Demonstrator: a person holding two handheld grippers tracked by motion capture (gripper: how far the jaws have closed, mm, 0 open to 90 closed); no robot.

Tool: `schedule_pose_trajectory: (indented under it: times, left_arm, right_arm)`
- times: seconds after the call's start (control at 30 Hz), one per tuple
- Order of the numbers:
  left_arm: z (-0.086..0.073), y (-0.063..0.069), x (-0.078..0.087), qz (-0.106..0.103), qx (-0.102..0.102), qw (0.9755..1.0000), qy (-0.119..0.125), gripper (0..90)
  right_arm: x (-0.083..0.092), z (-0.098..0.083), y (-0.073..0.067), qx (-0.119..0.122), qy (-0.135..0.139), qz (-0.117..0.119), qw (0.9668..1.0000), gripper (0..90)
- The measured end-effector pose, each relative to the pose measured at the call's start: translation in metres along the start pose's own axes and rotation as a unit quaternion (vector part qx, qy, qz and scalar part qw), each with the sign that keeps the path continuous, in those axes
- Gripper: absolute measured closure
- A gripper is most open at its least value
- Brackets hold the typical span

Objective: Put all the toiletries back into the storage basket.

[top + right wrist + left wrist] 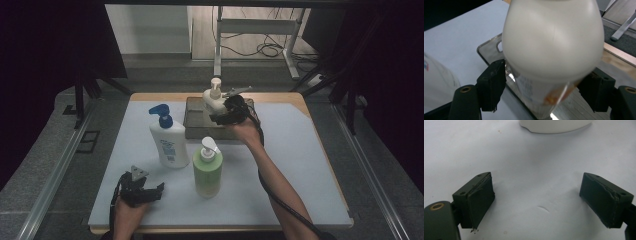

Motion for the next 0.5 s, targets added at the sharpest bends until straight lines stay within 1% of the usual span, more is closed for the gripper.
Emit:
schedule_pose_trajectory:
  times: [0.07,0.2,0.33,0.5]
  left_arm:
    - [0.0,0.0,0.0,0.0,0.0,1.0,0.001,11.7]
    - [0.0,0.0,0.0,0.0,0.0,1.0,0.0,11.7]
    - [0.0,0.0,0.0,0.0,0.0,1.0,0.001,11.7]
    - [0.0,0.0,0.0,0.0,0.0,1.0,0.0,11.8]
  right_arm:
    - [0.004,-0.004,0.002,0.002,-0.002,0.001,1.0,31.3]
    - [0.011,-0.012,0.008,-0.004,-0.003,0.009,0.9999,37.0]
    - [0.016,-0.02,0.013,-0.006,-0.012,0.008,0.9999,43.1]
    - [0.021,-0.027,0.018,-0.002,-0.019,0.014,0.9997,54.6]
Point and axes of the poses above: each handheld gripper's, and its own axes: x roughly backward along the jaws, z roughly out of its top, y roughly to its right, the point moved 1 cm from there along -x, roughly forward along the jaws, and after that the axes turned 7 degrees about -x, right-handed, at the moved point
